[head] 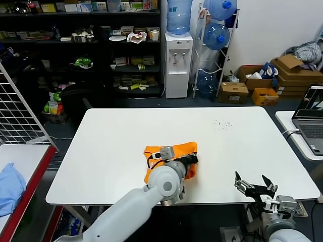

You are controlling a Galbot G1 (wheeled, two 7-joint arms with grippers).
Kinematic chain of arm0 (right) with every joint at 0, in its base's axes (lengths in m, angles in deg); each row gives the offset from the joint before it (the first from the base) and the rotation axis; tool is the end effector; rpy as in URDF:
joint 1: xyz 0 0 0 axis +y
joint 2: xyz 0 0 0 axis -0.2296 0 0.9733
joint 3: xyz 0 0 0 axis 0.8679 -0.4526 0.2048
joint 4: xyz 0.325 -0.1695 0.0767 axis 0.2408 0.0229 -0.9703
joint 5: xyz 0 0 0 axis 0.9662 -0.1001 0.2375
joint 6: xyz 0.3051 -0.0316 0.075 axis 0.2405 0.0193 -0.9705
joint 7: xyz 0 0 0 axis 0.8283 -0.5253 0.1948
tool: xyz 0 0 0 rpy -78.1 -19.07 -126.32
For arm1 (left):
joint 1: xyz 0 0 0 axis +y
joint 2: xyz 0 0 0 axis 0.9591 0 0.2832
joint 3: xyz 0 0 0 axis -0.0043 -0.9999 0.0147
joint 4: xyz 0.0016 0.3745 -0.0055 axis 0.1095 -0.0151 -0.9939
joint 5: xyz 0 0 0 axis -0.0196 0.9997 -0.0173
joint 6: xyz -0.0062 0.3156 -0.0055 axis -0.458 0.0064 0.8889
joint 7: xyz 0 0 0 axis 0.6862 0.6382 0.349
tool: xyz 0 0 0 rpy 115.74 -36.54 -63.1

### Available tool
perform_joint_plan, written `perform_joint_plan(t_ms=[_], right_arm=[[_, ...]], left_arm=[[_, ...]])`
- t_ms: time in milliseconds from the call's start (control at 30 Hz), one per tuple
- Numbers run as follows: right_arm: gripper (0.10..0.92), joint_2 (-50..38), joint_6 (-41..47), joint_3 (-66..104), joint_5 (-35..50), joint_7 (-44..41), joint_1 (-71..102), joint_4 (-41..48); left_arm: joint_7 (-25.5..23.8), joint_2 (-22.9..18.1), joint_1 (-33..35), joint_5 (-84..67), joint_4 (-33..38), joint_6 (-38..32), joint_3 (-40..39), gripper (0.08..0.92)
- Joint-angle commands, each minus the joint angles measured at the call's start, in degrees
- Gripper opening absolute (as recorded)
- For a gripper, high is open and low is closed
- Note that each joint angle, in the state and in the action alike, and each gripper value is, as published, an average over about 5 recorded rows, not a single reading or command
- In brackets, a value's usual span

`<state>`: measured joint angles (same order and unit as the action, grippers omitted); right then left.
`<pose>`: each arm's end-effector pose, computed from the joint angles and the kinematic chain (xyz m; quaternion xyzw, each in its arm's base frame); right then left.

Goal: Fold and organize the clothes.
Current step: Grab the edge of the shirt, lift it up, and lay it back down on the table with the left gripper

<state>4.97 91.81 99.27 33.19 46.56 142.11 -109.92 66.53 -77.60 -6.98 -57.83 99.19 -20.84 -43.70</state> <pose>0.0954 -0.1036 -0.2543 -0.0818 -0.9703 -0.0284 0.2259 0.3185 -0.1813 -0.2711 -0.1939 -0.8808 0.2393 0.3596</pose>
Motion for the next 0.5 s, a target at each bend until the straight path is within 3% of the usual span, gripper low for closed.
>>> perform_joint_plan(t_ms=[33, 367, 500], right_arm=[[0.921, -0.7, 0.0, 2.6, 0.4, 0.1, 3.0, -4.9], [0.921, -0.7, -2.1, 3.3, 0.2, -1.3, 3.2, -6.3], [0.921, -1.4, -6.6, 3.4, -2.0, -5.6, 2.7, -5.4]], left_arm=[[0.7, -8.8, -2.9, 3.1, -6.5, -0.2, -4.8, 0.095], [-2.2, -10.0, -3.5, 6.7, -9.8, -0.9, -3.5, 0.095], [-3.1, -8.0, -2.6, 7.1, -6.6, -1.2, -2.2, 0.118]])
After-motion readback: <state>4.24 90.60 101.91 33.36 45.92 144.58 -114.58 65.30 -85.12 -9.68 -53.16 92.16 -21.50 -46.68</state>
